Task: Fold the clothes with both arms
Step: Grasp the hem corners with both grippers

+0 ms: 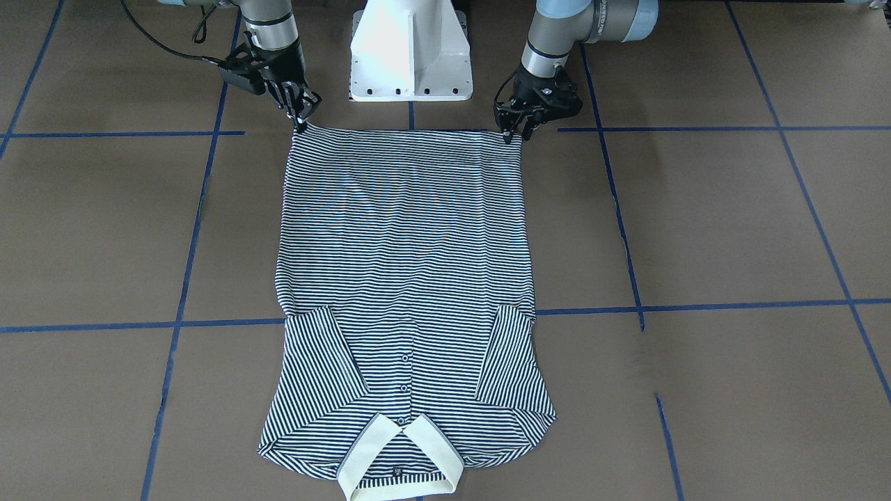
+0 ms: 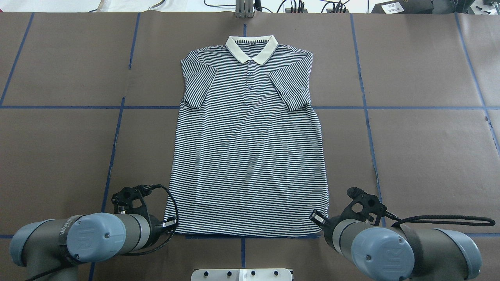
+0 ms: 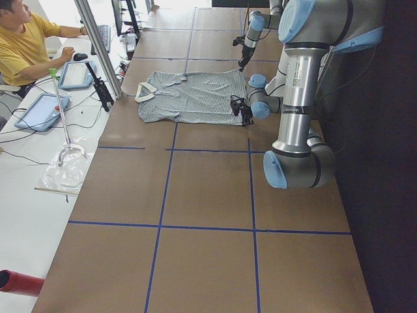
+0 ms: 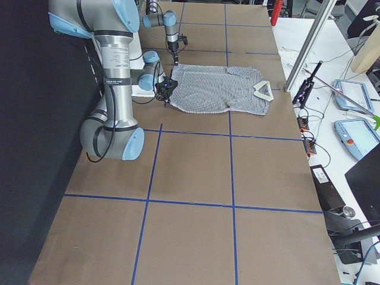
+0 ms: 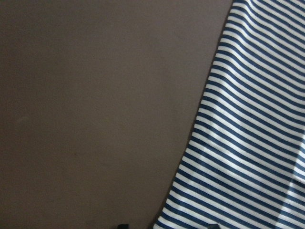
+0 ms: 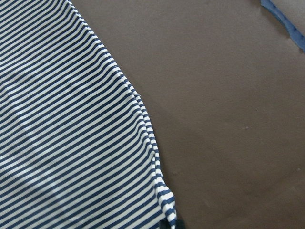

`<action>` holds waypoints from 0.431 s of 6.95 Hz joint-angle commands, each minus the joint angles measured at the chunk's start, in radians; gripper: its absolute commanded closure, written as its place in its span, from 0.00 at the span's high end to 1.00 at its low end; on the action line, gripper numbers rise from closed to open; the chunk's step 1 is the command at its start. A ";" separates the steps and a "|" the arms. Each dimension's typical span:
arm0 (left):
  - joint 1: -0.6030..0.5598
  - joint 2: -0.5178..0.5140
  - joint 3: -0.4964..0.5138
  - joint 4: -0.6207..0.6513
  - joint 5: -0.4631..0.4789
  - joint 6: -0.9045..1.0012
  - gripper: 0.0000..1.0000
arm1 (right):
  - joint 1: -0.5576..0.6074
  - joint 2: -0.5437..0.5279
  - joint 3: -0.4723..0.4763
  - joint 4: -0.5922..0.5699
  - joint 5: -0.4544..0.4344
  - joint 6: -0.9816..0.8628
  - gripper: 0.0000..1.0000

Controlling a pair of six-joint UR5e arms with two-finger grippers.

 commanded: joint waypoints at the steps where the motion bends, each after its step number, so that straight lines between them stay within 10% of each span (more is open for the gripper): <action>1: 0.002 -0.002 -0.056 0.025 -0.005 -0.005 0.00 | 0.004 -0.003 0.012 0.000 0.000 0.002 0.00; 3: 0.087 -0.001 -0.181 0.120 0.003 -0.130 0.00 | -0.063 -0.067 0.084 0.002 0.000 0.027 0.00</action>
